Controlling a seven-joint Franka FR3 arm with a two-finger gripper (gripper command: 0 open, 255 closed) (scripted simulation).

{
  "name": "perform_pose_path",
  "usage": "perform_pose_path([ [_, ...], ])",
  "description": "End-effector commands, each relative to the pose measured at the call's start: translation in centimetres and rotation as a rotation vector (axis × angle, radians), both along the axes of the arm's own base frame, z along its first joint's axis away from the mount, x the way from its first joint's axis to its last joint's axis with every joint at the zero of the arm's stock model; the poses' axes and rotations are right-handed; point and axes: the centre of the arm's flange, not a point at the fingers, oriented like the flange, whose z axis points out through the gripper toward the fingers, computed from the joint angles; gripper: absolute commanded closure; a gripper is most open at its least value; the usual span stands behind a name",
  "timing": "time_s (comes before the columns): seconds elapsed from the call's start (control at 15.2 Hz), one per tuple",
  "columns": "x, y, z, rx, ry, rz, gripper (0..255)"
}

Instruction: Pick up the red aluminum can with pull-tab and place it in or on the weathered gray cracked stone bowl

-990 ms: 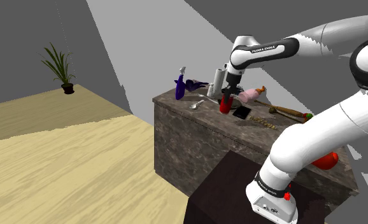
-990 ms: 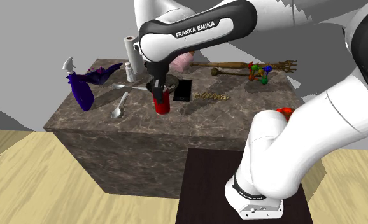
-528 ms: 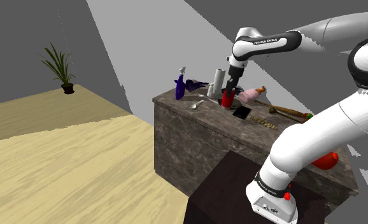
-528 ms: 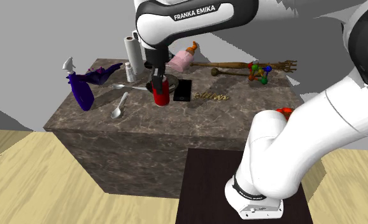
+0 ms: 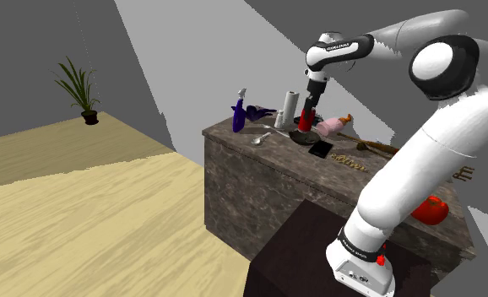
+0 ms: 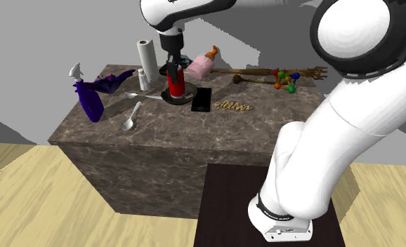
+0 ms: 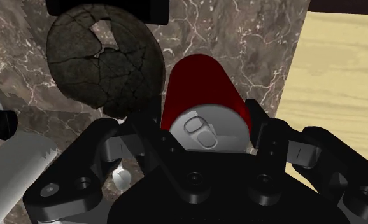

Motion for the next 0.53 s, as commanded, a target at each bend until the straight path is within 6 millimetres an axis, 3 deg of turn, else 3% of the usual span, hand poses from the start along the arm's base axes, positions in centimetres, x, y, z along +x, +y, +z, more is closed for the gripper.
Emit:
perform_pose_path([
  [0.0, 0.4, -2.4, 0.4, -0.001, 0.0, 0.002, 255],
  [0.46, 2.9, -11.3, 1.4, -0.001, 0.0, 0.002, 255],
])
